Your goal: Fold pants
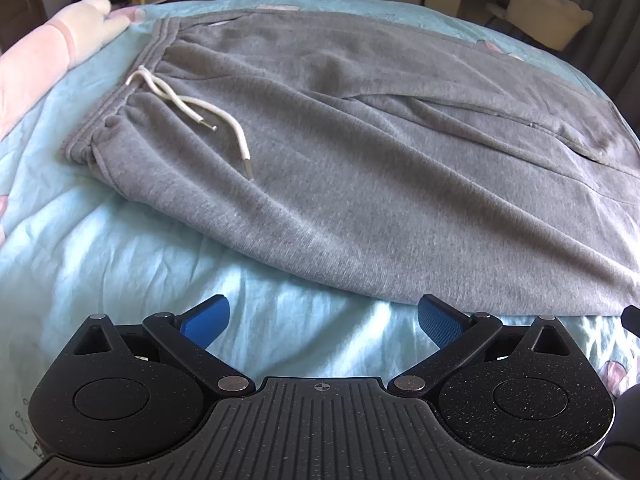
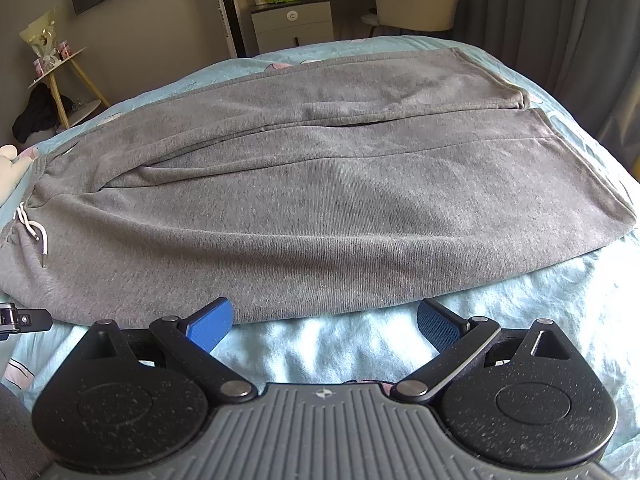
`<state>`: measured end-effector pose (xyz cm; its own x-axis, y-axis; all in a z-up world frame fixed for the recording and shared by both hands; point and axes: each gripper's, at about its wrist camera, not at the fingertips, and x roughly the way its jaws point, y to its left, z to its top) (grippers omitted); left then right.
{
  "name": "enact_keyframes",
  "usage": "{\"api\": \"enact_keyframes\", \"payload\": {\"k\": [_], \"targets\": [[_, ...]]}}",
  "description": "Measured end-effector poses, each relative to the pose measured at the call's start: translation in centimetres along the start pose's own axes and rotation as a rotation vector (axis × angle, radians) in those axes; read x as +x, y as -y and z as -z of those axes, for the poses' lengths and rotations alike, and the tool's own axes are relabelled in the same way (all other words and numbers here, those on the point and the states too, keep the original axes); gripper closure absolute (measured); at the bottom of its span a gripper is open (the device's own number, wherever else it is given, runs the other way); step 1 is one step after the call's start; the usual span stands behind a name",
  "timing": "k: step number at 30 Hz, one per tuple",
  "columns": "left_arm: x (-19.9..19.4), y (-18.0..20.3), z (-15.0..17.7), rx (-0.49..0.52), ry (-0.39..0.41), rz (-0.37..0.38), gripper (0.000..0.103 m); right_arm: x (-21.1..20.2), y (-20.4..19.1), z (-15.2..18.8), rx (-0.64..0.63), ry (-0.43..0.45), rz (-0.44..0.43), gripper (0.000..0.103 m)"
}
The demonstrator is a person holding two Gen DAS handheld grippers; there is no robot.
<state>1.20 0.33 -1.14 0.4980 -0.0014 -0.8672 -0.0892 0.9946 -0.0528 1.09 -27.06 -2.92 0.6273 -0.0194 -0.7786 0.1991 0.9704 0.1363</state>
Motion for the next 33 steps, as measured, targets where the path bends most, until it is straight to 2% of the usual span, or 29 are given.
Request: {"api": "enact_keyframes", "payload": {"k": [9,22,28,33], "targets": [[0.5,-0.2,-0.4,-0.023,-0.033,0.011,0.000,0.4,0.4,-0.1,0.019,-0.005,-0.012,0.004],[1.8,-0.2,-0.9,-0.030,-0.082,-0.005,0.000,1.8,1.3,-0.5,0.063,-0.064,-0.035,0.004],[2.8,-0.5,-1.4,-0.044,-0.134,0.002,0.000,2.7,1.6,-0.9,0.077,-0.098,-0.038,0.004],[4.0,-0.9,-1.9,-0.063,-0.170,0.020,0.000,4.1,2.9,-1.8,0.147,-0.129,-0.045,0.004]]}}
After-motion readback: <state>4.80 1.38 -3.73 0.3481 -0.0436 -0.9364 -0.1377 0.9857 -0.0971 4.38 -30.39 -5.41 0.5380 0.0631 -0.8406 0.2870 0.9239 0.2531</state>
